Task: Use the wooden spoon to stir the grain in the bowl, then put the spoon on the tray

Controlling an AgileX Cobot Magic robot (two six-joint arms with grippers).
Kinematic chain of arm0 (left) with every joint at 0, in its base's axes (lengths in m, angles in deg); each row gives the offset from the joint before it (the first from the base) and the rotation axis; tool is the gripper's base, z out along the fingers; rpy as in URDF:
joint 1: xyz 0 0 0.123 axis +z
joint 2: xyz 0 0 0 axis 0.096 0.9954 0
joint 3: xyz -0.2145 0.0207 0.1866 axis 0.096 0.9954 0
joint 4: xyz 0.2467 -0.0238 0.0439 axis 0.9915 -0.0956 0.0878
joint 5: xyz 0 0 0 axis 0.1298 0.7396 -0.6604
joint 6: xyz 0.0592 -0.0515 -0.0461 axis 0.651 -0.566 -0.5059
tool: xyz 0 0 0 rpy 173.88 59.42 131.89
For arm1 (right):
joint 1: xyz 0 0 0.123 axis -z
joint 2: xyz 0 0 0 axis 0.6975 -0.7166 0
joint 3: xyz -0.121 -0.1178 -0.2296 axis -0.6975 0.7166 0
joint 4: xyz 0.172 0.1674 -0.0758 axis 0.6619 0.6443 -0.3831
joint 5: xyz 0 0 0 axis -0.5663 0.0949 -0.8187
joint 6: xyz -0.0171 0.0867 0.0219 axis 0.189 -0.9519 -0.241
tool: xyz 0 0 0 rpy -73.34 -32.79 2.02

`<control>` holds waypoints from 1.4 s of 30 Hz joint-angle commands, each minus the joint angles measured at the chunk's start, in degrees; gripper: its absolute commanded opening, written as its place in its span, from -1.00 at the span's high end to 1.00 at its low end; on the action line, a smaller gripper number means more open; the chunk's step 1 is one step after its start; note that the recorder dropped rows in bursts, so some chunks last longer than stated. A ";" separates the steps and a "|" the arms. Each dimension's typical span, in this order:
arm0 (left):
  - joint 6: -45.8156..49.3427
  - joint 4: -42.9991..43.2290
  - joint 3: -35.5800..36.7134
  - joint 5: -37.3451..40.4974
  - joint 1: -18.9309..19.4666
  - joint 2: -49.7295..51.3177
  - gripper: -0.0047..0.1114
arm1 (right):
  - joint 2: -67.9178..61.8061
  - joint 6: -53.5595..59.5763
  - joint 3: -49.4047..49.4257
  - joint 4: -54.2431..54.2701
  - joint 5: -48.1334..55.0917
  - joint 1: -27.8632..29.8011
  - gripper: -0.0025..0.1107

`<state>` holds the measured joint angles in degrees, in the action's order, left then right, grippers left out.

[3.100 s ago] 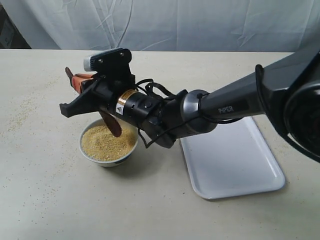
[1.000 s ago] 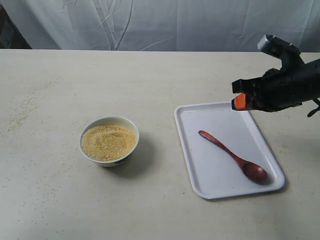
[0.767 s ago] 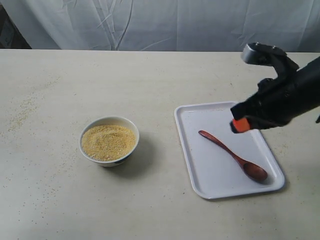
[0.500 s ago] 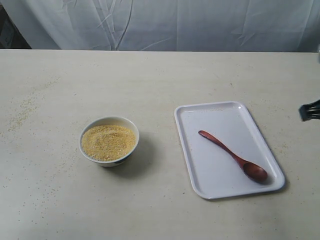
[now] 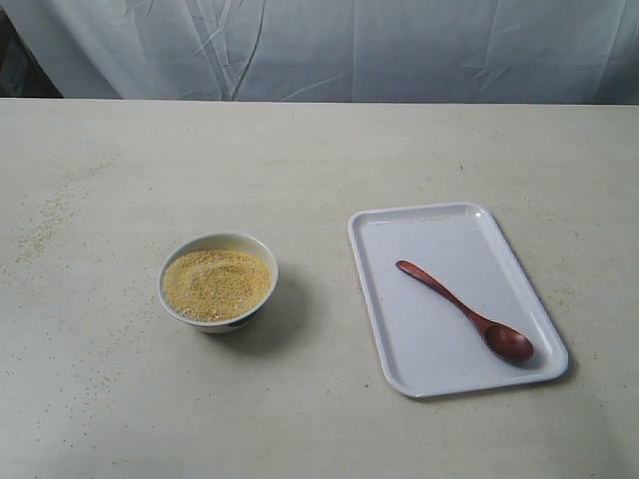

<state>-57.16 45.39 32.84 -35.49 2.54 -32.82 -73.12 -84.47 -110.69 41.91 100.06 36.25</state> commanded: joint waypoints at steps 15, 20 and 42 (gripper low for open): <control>-0.19 0.05 0.30 -0.35 0.04 -0.28 0.92 | 11.67 -0.07 2.51 -0.22 -0.41 0.21 0.96; -0.19 0.05 0.30 -0.35 0.04 -0.28 0.92 | 11.67 -0.07 2.78 0.51 -0.69 1.73 0.96; -0.19 0.05 0.30 -0.35 0.04 -0.28 0.92 | 11.67 -0.07 12.41 15.97 -11.69 16.60 0.96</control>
<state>-57.16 45.39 32.84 -35.49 2.54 -32.82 -61.82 -84.58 -100.76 53.69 93.25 52.56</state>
